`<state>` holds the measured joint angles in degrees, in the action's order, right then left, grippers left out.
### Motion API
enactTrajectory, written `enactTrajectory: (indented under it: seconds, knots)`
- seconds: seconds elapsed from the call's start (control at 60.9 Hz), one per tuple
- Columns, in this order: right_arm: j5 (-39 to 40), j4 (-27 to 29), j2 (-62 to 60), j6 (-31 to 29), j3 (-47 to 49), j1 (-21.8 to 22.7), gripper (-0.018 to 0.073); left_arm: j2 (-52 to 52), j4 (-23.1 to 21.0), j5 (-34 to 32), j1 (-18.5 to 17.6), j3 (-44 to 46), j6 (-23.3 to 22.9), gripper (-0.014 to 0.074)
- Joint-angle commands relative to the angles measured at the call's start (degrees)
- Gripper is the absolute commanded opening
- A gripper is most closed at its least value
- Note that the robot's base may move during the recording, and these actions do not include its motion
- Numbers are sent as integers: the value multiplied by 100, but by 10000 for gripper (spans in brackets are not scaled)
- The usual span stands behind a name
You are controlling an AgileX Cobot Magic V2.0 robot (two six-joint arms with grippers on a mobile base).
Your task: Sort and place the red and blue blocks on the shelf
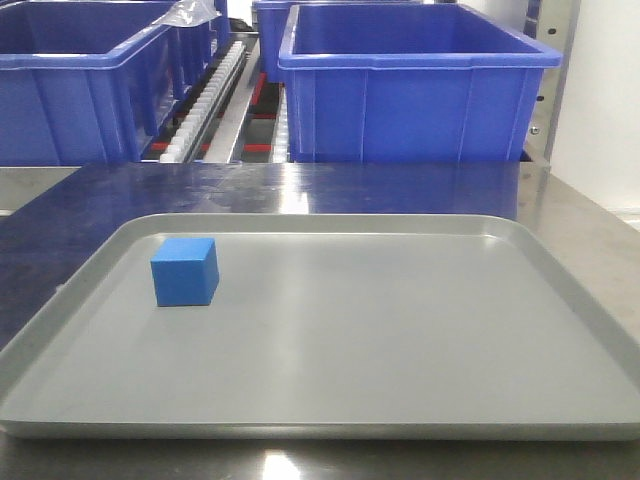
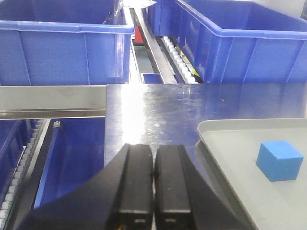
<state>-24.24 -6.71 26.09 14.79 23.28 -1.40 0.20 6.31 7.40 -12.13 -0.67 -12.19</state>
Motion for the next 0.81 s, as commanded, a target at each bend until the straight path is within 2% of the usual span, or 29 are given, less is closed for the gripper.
enactTrajectory:
  seconds: [0.0,0.394,0.559,0.789]
  knots:
    - [453,-30,19,-12,165,40,49,356,-140,-504,-45,132,-44,134]
    - [453,-30,19,-12,165,40,49,3280,-101,-347,-45,2578,-44,134]
    - [453,-30,19,-12,165,40,49,3979,-101,-357,-45,2965,-44,134]
    - [453,-30,19,-12,165,40,49,4092,-101,-298,-45,2982,-44,134]
